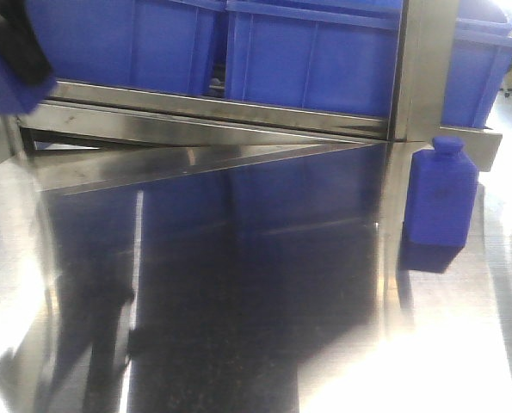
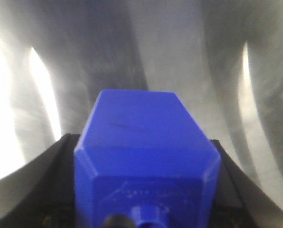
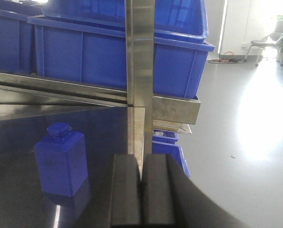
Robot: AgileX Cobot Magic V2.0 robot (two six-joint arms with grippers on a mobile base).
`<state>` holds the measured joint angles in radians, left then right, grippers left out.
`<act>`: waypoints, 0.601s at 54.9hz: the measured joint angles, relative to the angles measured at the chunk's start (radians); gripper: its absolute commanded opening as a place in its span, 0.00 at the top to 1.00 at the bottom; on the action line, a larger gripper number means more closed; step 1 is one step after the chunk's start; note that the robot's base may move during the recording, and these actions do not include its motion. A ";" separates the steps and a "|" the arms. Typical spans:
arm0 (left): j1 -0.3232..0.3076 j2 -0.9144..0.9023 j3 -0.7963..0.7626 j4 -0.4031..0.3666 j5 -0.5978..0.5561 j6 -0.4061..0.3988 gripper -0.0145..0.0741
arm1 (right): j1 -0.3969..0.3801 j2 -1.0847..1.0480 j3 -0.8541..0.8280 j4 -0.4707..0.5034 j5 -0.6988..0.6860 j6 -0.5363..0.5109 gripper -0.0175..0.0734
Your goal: Pick and sort blue part to right shelf
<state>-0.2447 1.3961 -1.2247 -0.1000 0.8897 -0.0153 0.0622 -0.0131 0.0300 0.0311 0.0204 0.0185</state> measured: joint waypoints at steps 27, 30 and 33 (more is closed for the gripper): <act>0.000 -0.591 0.476 0.045 -0.370 0.002 0.51 | 0.000 0.058 -0.181 0.000 0.169 0.000 0.73; 0.000 -0.642 0.517 0.045 -0.396 0.002 0.51 | 0.000 0.099 -0.226 0.000 0.212 0.000 0.67; 0.000 -0.698 0.557 0.045 -0.419 0.002 0.51 | 0.000 0.156 -0.284 0.000 0.257 0.000 0.56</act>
<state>-0.2447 0.6977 -0.6676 -0.0552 0.4710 -0.0136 0.0622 0.1426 -0.2535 0.0311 0.2770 0.0185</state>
